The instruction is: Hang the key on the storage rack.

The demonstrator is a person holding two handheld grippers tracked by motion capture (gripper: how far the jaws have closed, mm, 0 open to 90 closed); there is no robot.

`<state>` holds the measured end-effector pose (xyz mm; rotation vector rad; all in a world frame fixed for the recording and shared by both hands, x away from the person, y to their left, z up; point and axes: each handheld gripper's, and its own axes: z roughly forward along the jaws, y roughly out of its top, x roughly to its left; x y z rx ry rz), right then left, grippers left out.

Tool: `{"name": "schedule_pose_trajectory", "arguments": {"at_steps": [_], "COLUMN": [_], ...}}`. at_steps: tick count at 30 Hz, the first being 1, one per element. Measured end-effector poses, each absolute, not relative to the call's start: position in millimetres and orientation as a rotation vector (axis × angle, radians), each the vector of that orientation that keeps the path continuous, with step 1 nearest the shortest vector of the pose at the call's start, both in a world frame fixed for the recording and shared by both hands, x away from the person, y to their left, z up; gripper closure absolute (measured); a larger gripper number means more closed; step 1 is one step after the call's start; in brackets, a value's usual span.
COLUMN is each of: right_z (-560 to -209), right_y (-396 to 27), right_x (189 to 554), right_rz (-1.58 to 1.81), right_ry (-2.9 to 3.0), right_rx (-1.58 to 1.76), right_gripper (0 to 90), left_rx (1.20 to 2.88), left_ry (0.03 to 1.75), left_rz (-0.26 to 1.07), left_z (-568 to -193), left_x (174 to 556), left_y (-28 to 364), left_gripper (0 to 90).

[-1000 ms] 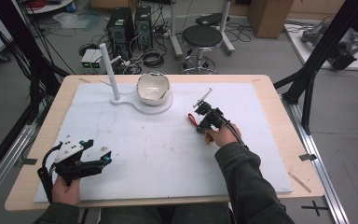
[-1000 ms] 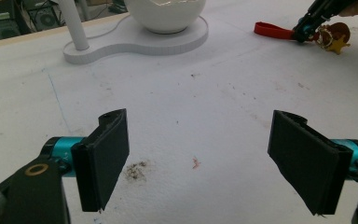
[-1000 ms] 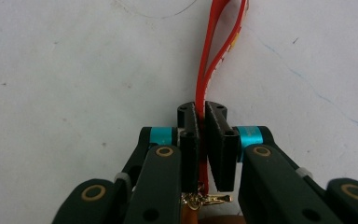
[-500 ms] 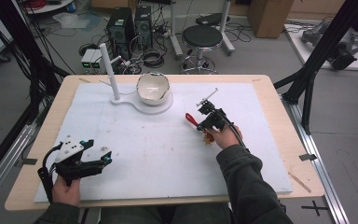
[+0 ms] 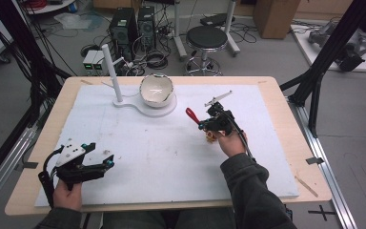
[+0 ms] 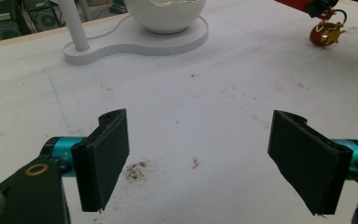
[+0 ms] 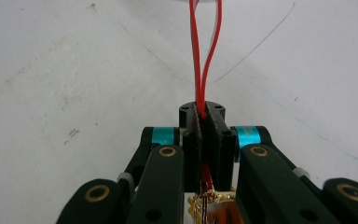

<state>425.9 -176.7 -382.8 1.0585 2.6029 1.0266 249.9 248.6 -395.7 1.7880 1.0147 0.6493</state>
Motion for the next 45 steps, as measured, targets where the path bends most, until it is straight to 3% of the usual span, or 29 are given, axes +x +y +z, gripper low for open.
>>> {"name": "schedule_pose_trajectory", "arguments": {"at_steps": [28, 45], "right_z": [-363, -336], "right_y": [-186, -173], "right_x": [397, 392], "right_rz": [1.429, 1.441], "right_ry": [2.368, 2.368], "right_rx": [0.901, 0.833], "right_gripper": [85.8, 85.8], "left_rx": [1.787, 1.781], "left_ry": [1.015, 1.015], "left_rz": [0.652, 0.661], "left_z": [-396, -395], "left_x": [250, 249], "left_y": [249, 249], "left_gripper": [20.9, 20.9]}}
